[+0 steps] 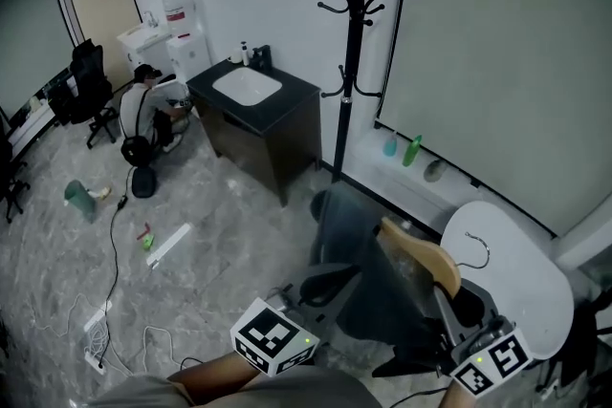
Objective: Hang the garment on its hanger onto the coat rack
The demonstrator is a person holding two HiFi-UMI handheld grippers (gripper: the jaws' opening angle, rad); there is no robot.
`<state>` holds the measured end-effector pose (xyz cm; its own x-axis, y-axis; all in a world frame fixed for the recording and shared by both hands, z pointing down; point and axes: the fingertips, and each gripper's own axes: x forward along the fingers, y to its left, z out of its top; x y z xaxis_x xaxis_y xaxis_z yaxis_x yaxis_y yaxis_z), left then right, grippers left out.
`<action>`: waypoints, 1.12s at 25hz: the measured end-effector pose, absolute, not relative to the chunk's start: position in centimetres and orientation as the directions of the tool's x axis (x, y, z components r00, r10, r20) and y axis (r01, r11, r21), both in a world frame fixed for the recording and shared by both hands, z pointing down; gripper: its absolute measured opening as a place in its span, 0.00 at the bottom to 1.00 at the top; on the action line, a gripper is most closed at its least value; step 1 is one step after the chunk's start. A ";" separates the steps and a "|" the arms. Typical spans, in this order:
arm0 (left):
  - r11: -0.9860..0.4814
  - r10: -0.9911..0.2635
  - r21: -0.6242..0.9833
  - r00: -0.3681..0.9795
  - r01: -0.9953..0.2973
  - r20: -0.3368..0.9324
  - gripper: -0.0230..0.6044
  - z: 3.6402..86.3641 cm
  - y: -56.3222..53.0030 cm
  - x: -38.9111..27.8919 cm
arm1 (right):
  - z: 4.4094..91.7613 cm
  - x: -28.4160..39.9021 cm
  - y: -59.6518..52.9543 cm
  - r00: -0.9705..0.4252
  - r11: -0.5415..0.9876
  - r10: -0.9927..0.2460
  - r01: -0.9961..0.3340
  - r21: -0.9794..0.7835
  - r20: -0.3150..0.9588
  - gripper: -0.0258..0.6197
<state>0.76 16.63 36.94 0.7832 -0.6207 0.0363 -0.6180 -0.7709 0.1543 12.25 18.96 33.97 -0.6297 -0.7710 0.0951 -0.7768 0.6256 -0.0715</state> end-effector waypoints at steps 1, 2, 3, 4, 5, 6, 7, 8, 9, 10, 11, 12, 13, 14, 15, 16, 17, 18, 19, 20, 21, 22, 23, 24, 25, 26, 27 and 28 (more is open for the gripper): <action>-0.775 -0.617 0.152 0.786 -0.614 0.033 0.04 36.8 15.2 0.4 | 33.8 12.2 17.7 -0.620 0.616 -0.779 -0.785 -0.070 0.091 0.14; -0.777 -0.615 0.151 0.788 -0.611 0.030 0.04 36.7 13.8 0.0 | 33.6 12.3 16.4 -0.610 0.606 -0.788 -0.792 -0.070 0.086 0.14; -0.778 -0.614 0.150 0.789 -0.610 0.027 0.04 36.7 12.5 -0.3 | 33.5 12.3 15.1 -0.600 0.596 -0.796 -0.800 -0.071 0.082 0.14; -0.778 -0.613 0.151 0.790 -0.609 0.026 0.04 36.6 11.3 -0.6 | 33.4 12.4 13.9 -0.590 0.586 -0.803 -0.807 -0.073 0.078 0.14; -0.779 -0.612 0.153 0.790 -0.608 0.024 0.04 36.6 10.3 -0.9 | 33.3 12.6 12.8 -0.580 0.576 -0.811 -0.814 -0.073 0.076 0.14; -0.779 -0.612 0.155 0.791 -0.607 0.023 0.04 36.5 9.3 -1.1 | 33.1 12.7 11.7 -0.571 0.567 -0.818 -0.821 -0.072 0.074 0.14; -0.779 -0.612 0.156 0.790 -0.608 0.022 0.04 36.5 8.4 -1.4 | 32.9 12.8 10.6 -0.563 0.559 -0.823 -0.826 -0.070 0.072 0.14; -0.777 -0.614 0.156 0.789 -0.609 0.022 0.04 36.4 7.5 -1.6 | 32.6 13.0 9.5 -0.557 0.553 -0.828 -0.831 -0.066 0.068 0.14; -0.774 -0.618 0.156 0.786 -0.613 0.021 0.04 36.4 6.6 -1.8 | 32.4 13.1 8.3 -0.551 0.548 -0.832 -0.834 -0.062 0.065 0.14; -0.771 -0.622 0.157 0.782 -0.617 0.022 0.04 36.5 5.6 -2.0 | 32.3 13.3 7.2 -0.548 0.545 -0.834 -0.837 -0.059 0.062 0.14; -0.767 -0.627 0.158 0.779 -0.622 0.023 0.04 36.6 4.5 -2.1 | 32.2 13.5 5.9 -0.545 0.542 -0.836 -0.838 -0.056 0.060 0.14; -0.763 -0.631 0.160 0.775 -0.626 0.025 0.04 36.8 3.5 -2.2 | 32.2 13.7 4.7 -0.542 0.540 -0.838 -0.840 -0.054 0.060 0.14; -0.759 -0.635 0.161 0.772 -0.630 0.028 0.04 37.0 2.4 -2.2 | 32.2 14.0 3.4 -0.539 0.537 -0.840 -0.842 -0.052 0.062 0.14; -0.755 -0.639 0.163 0.768 -0.635 0.033 0.04 37.2 1.3 -2.1 | 32.4 14.4 2.1 -0.536 0.534 -0.842 -0.844 -0.048 0.065 0.14; -0.751 -0.644 0.164 0.764 -0.640 0.037 0.04 37.4 0.1 -2.0 | 32.5 14.7 0.7 -0.533 0.532 -0.843 -0.846 -0.044 0.068 0.14; -0.746 -0.649 0.165 0.760 -0.645 0.040 0.04 37.5 -1.1 -1.9 | 32.6 15.1 -0.6 -0.531 0.530 -0.844 -0.847 -0.041 0.072 0.14; -0.741 -0.654 0.164 0.755 -0.651 0.042 0.04 37.6 -2.5 -1.7 | 32.6 15.6 -2.1 -0.530 0.529 -0.845 -0.848 -0.038 0.074 0.14; -0.737 -0.659 0.161 0.751 -0.656 0.042 0.04 37.5 -3.9 -1.4 | 32.7 16.2 -3.6 -0.528 0.527 -0.846 -0.849 -0.037 0.077 0.14; -0.733 -0.664 0.158 0.746 -0.662 0.043 0.04 37.4 -5.5 -1.0 | 32.8 16.8 -5.2 -0.526 0.524 -0.847 -0.851 -0.037 0.081 0.14; -0.729 -0.669 0.155 0.742 -0.666 0.043 0.04 37.3 -7.1 -0.6 | 32.9 17.6 -6.9 -0.523 0.522 -0.848 -0.852 -0.039 0.085 0.14; -0.726 -0.673 0.153 0.738 -0.671 0.044 0.04 37.2 -8.8 -0.2 | 32.9 18.4 -8.6 -0.520 0.519 -0.849 -0.854 -0.040 0.090 0.14; -0.721 -0.678 0.152 0.734 -0.676 0.044 0.04 37.1 -10.5 0.3 | 33.0 19.1 -10.3 -0.518 0.517 -0.850 -0.855 -0.040 0.095 0.14; -0.716 -0.683 0.152 0.729 -0.681 0.045 0.04 36.9 -12.2 0.8 | 32.9 19.8 -11.9 -0.518 0.517 -0.850 -0.855 -0.038 0.100 0.14; -0.711 -0.689 0.151 0.724 -0.686 0.044 0.04 36.7 -13.7 1.3 | 32.7 20.4 -13.4 -0.518 0.518 -0.849 -0.855 -0.032 0.104 0.14; -0.707 -0.694 0.151 0.719 -0.691 0.043 0.04 36.4 -15.2 1.8 | 32.5 20.9 -14.8 -0.520 0.520 -0.848 -0.854 -0.025 0.109 0.14; -0.703 -0.698 0.149 0.715 -0.696 0.042 0.04 36.1 -16.6 2.4 | 32.2 21.5 -16.1 -0.521 0.523 -0.846 -0.852 -0.018 0.112 0.14; -0.699 -0.702 0.148 0.711 -0.700 0.042 0.04 35.9 -18.0 3.0 | 32.0 22.0 -17.5 -0.523 0.525 -0.845 -0.851 -0.012 0.115 0.14; -0.695 -0.707 0.147 0.706 -0.704 0.042 0.04 35.7 -19.4 3.6 | 31.9 22.6 -18.9 -0.524 0.527 -0.843 -0.850 -0.008 0.118 0.14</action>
<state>3.62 -19.36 35.72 0.7063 -0.7067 0.0417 -0.7039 -0.6949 0.1469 22.61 -18.90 31.86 -0.5245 -0.8432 0.1183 -0.8496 0.5274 -0.0076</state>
